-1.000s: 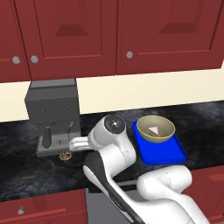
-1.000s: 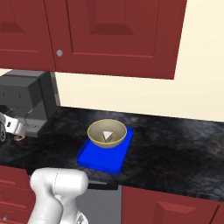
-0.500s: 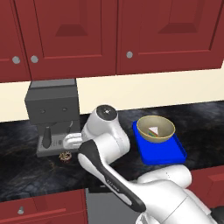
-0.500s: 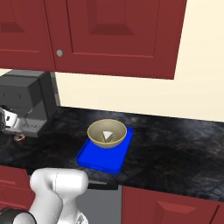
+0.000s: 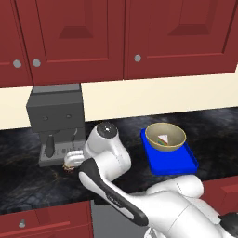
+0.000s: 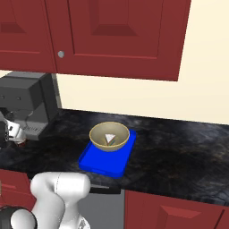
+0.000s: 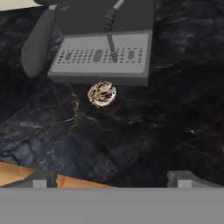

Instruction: Place the bowl with cake and the cupcake onto the tray.

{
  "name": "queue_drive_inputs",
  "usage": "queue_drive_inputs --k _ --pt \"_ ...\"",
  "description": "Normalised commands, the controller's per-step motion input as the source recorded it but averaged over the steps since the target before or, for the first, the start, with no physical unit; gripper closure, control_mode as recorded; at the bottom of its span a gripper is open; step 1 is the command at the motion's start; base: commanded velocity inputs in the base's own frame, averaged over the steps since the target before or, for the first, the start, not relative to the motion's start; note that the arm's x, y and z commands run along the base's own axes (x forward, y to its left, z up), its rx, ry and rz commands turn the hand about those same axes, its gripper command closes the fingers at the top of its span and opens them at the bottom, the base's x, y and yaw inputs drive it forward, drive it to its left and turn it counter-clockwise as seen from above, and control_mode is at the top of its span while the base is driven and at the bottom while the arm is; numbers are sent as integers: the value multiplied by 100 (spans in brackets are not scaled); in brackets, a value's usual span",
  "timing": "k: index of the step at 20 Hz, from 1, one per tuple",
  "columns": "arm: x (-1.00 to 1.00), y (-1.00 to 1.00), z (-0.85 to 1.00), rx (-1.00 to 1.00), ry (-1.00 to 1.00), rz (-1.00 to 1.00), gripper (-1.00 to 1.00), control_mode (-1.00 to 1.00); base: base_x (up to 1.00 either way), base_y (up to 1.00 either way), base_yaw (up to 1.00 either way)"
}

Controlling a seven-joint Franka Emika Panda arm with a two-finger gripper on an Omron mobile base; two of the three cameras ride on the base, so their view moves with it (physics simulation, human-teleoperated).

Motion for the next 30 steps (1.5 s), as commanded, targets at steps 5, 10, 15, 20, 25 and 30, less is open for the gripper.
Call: queue_drive_inputs --k 5,10,15,20,25,30 --pt "43 32 -8 0 9 0 -100 -100 0 0 0" --pt "41 28 0 -2 14 0 -100 -100 0 0 0" --pt "33 12 -4 -5 6 0 -100 -100 0 0 0" --pt "20 0 -20 -5 0 0 -100 -100 0 0 0" --pt "7 0 -55 0 0 0 -100 -100 0 0 0" --pt "9 0 -46 0 0 0 -100 -100 0 0 0"
